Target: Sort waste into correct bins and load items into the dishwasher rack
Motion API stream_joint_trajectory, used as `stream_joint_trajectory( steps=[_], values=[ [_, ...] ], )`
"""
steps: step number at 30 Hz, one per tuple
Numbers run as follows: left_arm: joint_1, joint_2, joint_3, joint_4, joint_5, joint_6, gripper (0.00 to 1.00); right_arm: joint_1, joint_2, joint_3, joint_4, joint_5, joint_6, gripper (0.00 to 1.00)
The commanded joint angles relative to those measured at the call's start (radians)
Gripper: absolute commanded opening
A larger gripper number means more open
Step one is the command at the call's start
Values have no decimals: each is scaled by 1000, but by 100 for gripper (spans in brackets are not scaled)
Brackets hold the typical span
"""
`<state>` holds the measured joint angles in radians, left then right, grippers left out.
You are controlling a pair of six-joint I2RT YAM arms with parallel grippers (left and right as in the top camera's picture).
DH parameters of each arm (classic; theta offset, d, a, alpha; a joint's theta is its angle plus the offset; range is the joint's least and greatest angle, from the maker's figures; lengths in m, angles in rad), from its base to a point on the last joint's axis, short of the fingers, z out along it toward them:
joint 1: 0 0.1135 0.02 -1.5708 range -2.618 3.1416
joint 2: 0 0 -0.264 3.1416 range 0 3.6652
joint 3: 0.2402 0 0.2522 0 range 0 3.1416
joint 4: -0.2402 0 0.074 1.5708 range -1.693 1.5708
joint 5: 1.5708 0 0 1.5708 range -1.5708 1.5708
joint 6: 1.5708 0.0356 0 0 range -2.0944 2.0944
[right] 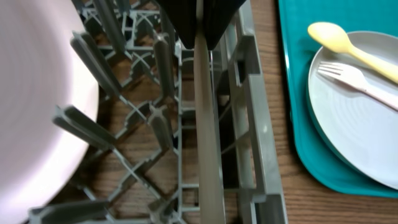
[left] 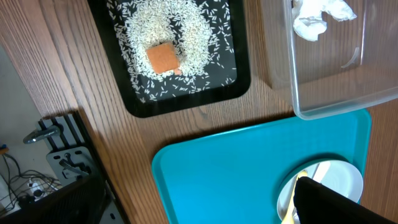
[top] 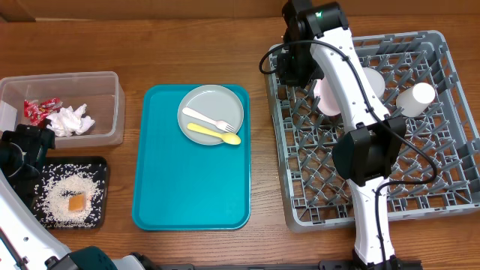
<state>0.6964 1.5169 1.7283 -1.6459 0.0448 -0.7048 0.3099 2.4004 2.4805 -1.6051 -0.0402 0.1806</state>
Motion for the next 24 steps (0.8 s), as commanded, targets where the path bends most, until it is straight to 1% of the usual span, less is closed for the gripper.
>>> stream_joint_trajectory(
  steps=[1, 2, 3, 4, 5, 6, 8, 11, 15, 16, 18, 21, 22, 24],
  values=[
    [4, 2, -5, 1, -11, -14, 100, 4, -19, -25, 27, -33, 3, 4],
    [4, 2, -5, 1, -11, -14, 100, 5, -19, -31, 39, -36, 3, 5],
    [4, 2, -5, 1, -11, -14, 100, 5, -19, -37, 50, -36, 3, 15],
    [4, 2, -5, 1, -11, -14, 100, 5, -19, -40, 56, -36, 3, 32],
    [4, 2, -5, 1, -11, -14, 100, 5, -19, -40, 56, -36, 3, 70],
    [4, 2, -5, 1, -11, -14, 100, 5, -19, -40, 56, -36, 3, 77],
    [4, 2, -5, 1, -11, -14, 100, 5, -19, -40, 53, -37, 3, 80],
    [4, 2, -5, 1, -11, -14, 100, 5, -20, -39, 50, -59, 3, 80],
    [4, 2, -5, 1, -11, -14, 100, 22, -29, 3, 28, -152, -12, 80],
    [4, 2, -5, 1, -11, -14, 100, 41, -37, 23, 35, -220, -54, 80],
    [4, 2, -5, 1, -11, -14, 100, 72, -42, 35, 56, -278, -126, 80],
    [4, 2, -5, 1, -11, -14, 100, 127, -40, 32, 79, -283, -220, 81],
    [4, 2, -5, 1, -11, -14, 100, 151, -35, 25, 83, -283, -274, 81],
    [4, 2, -5, 1, -11, -14, 100, 185, -29, 6, 98, -271, -317, 80]
  ],
)
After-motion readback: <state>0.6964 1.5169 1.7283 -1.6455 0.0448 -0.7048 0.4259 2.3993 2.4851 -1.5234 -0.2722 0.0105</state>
